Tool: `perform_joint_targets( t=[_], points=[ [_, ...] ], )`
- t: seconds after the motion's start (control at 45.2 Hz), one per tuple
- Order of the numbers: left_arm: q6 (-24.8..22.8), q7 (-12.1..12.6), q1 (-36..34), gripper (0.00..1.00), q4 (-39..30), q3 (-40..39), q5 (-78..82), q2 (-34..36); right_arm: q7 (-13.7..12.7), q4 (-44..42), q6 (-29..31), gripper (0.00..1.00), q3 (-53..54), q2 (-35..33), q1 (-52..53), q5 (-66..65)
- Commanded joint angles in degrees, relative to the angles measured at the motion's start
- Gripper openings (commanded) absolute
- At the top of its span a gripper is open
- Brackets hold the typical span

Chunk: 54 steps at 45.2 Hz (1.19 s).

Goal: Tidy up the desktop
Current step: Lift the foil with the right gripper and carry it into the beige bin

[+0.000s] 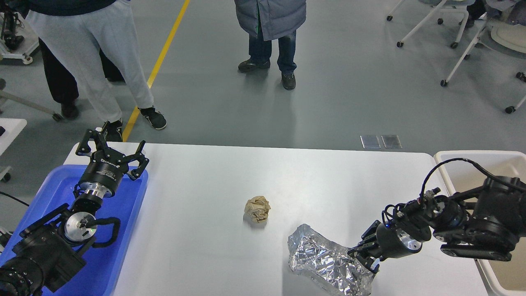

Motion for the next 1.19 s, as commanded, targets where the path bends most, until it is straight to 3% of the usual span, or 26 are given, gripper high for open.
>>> perform_joint_targets(
  t=[0.0,0.398,0.686,0.885,1.172],
  points=[
    [0.0,0.01,0.0,1.0,-0.01,-0.01,0.02,0.0,0.24,6.03,3.37,0.0,-0.27,-5.37,8.1,2.78],
    [0.0,0.01,0.0,1.0,-0.01,0.08,0.02,0.0,1.12,20.27,9.96,0.0,-5.19,-14.52,31.47,7.35],
    [0.0,0.01,0.0,1.0,-0.01,0.08,0.02,0.0,3.76,21.15,16.56,0.0,-3.87,-17.95,44.58,8.23],
    [0.0,0.01,0.0,1.0,-0.01,0.08,0.02,0.0,2.88,20.71,16.65,0.0,-2.9,-18.65,44.32,11.57],
    [0.0,0.01,0.0,1.0,-0.01,-0.01,0.02,0.0,2.97,14.3,16.74,0.0,-3.08,-25.94,38.18,10.69]
  ],
)
